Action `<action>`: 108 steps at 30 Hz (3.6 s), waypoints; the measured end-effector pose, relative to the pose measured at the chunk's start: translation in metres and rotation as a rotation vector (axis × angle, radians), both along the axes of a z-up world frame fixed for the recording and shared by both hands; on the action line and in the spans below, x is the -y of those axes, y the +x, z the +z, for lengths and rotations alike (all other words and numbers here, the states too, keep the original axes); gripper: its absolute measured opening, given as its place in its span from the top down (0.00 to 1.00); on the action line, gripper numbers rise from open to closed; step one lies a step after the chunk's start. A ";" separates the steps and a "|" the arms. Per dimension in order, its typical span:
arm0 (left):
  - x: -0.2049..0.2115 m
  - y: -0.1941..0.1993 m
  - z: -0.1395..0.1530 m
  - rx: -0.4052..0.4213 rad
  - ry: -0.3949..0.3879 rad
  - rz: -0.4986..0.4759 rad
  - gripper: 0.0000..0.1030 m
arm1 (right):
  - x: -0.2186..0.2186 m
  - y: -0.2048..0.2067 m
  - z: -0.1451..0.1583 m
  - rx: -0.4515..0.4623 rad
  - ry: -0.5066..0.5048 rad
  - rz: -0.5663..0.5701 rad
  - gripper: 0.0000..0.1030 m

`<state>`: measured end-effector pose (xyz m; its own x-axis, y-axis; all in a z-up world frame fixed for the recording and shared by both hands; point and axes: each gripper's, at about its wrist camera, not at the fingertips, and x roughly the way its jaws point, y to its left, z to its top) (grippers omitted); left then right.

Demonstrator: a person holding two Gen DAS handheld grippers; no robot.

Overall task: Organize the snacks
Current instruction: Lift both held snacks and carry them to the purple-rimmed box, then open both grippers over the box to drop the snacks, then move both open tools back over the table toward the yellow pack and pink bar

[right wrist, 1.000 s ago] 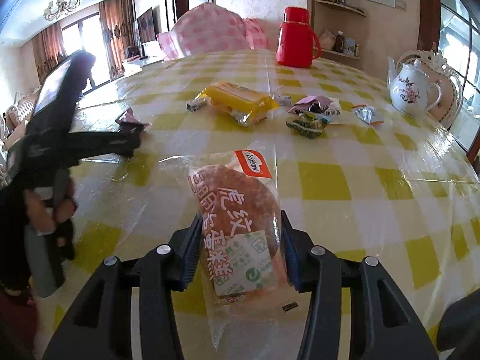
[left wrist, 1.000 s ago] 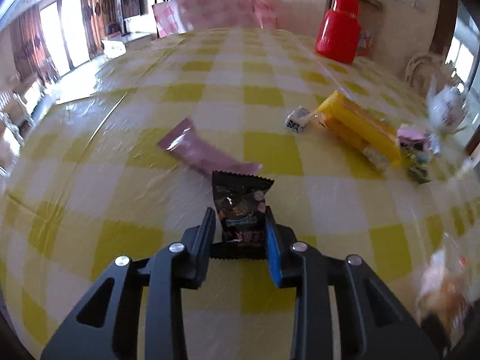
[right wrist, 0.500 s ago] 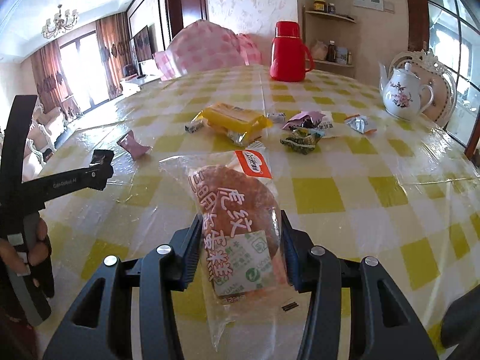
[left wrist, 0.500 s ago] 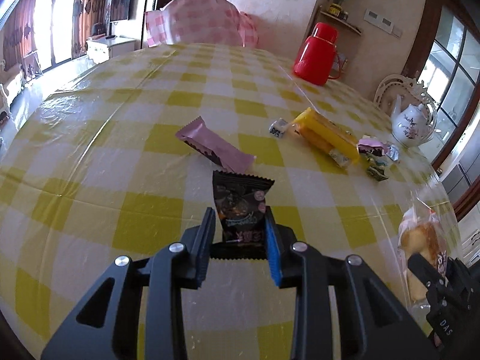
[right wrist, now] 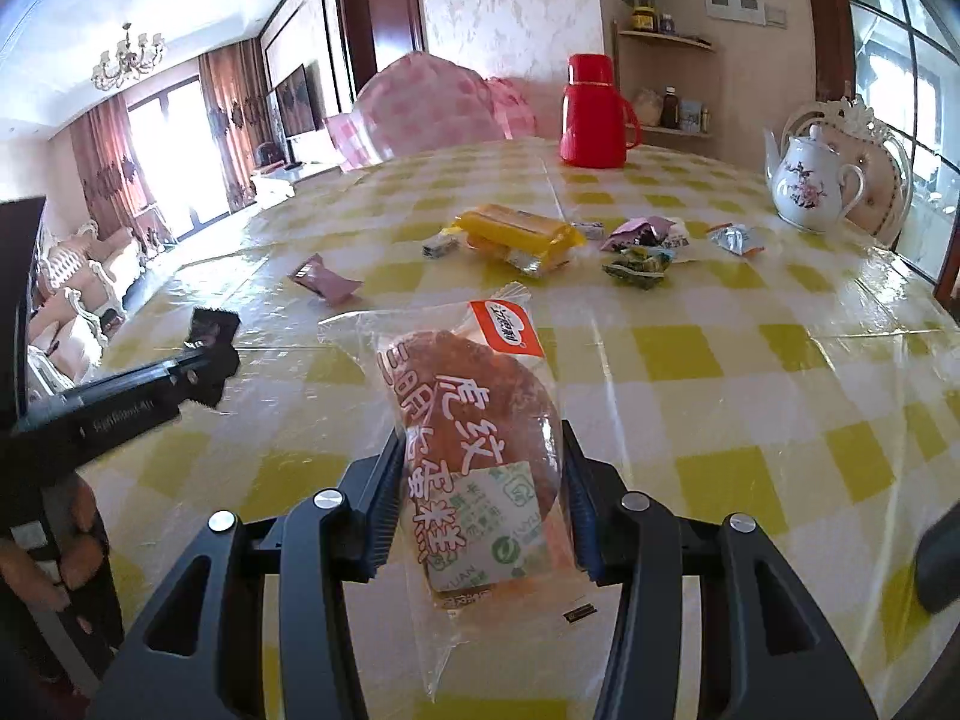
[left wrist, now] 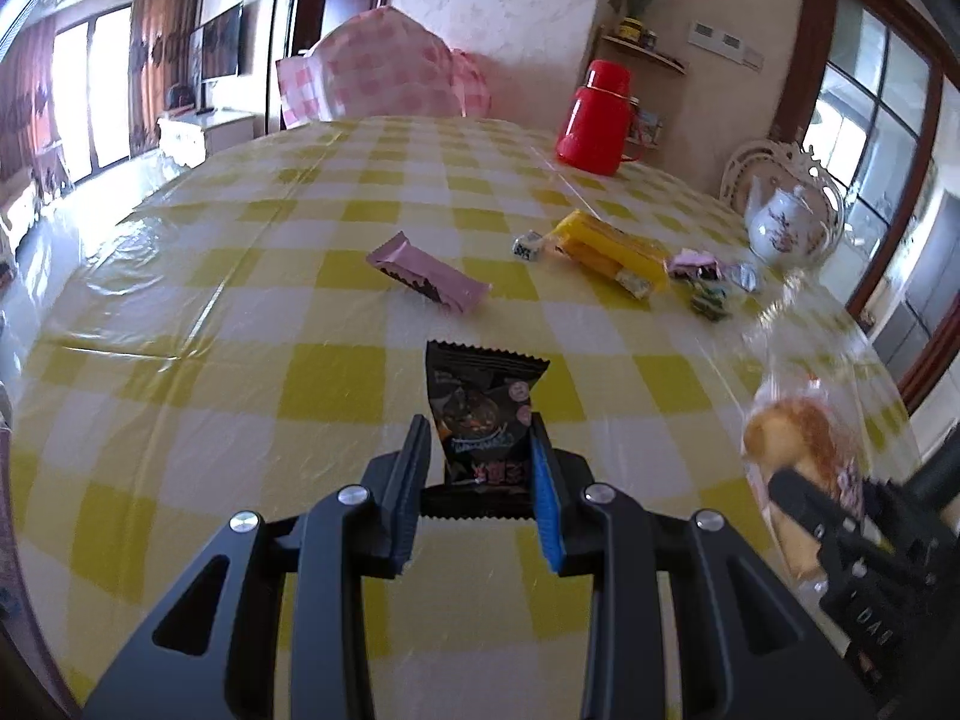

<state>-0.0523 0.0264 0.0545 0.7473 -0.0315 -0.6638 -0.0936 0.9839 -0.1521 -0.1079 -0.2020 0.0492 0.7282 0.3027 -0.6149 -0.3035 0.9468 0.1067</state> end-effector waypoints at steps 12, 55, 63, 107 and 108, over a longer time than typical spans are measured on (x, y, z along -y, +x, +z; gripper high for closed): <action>-0.030 -0.056 0.011 0.021 0.047 0.004 0.69 | -0.044 -0.050 0.018 0.017 0.058 0.085 0.55; -0.286 -0.217 0.033 0.048 0.118 0.452 0.68 | -0.324 -0.188 0.021 -0.004 -0.025 0.663 0.55; -0.305 -0.244 0.055 0.077 0.196 0.564 0.66 | -0.361 -0.218 0.003 0.004 -0.097 0.777 0.54; -0.035 0.152 -0.026 -0.201 -0.080 0.418 0.02 | 0.035 0.068 0.000 -0.043 0.287 0.002 0.16; -0.035 0.161 -0.030 -0.218 -0.083 0.424 0.02 | 0.035 0.069 0.001 -0.025 0.278 0.003 0.16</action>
